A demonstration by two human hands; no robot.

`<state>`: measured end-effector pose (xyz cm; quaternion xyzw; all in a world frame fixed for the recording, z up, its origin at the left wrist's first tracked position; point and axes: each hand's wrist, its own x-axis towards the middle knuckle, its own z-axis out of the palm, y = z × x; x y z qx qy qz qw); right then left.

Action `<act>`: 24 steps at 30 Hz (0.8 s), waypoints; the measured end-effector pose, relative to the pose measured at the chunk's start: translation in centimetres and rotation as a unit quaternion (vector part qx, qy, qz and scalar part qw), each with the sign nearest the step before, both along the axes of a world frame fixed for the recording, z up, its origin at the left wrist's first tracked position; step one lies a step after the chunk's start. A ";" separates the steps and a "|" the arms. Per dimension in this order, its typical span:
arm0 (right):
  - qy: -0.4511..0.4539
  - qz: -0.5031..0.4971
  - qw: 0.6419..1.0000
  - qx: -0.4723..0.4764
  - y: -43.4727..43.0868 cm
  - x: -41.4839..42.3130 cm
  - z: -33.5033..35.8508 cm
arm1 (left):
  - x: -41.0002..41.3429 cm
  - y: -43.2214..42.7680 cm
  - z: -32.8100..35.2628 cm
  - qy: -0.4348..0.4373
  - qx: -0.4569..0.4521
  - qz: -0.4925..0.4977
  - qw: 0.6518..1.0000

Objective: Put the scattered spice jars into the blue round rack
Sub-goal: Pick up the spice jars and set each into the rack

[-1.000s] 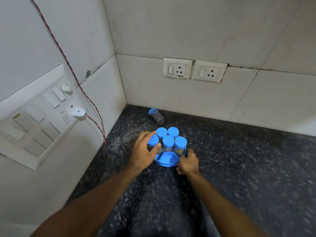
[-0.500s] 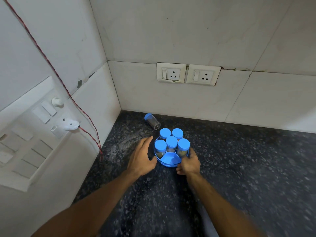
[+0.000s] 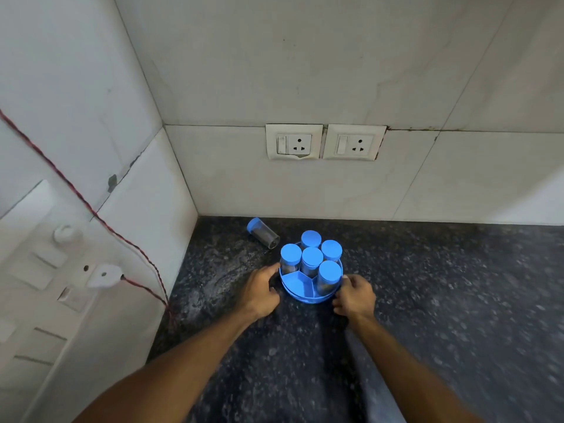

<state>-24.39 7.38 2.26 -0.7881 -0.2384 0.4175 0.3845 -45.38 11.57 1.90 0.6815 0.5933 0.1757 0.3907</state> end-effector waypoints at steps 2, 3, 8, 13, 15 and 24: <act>-0.002 0.011 1.000 -0.025 1.1 1.0 -0.1 | 0.4 0.9 0.5 -0.011 -0.011 -0.039 0.999; -0.001 0.022 0.999 -0.033 1.6 1.4 -0.1 | 0.5 1.4 0.8 -0.007 -0.009 -0.054 0.998; -0.031 0.066 0.997 -0.027 3.0 2.4 -0.2 | 0.3 5.2 2.2 0.147 0.138 -0.008 0.979; -0.039 0.071 0.997 -0.015 2.7 1.7 0.1 | -0.9 10.8 2.8 0.268 0.080 -0.062 0.958; -0.039 0.086 0.995 -0.015 2.7 1.7 0.3 | -1.3 12.2 2.9 0.320 0.069 -0.126 0.936; -0.030 0.121 0.991 -0.050 1.7 1.4 1.1 | -3.2 9.3 1.8 0.302 0.127 -0.130 0.936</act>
